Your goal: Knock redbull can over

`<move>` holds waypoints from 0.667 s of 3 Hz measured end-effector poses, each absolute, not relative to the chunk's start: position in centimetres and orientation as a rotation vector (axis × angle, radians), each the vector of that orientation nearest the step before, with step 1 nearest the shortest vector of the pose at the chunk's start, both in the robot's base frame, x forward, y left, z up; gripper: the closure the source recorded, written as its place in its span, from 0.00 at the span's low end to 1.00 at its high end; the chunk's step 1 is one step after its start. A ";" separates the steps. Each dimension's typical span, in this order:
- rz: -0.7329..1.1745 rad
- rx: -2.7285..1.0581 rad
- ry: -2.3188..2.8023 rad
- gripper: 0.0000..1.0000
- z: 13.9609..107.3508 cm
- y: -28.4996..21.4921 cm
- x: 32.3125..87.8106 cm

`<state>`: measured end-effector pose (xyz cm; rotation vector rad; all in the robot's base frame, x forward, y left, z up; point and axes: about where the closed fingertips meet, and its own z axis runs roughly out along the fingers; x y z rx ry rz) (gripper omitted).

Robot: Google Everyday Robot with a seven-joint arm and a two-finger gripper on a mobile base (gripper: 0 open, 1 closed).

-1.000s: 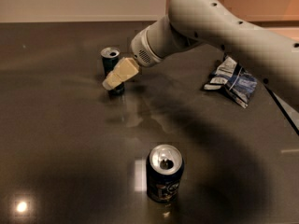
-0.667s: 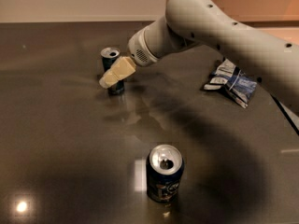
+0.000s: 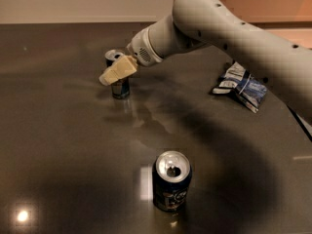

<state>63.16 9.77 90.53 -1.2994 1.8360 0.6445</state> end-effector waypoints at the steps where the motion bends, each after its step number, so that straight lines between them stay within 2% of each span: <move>1: 0.694 -1.291 1.819 0.40 91.3 10.2 62.7; 2: 0.726 -1.289 1.813 0.62 91.6 10.4 62.4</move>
Offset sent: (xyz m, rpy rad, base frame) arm -0.0109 0.0036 0.0164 0.0780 0.0445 0.0347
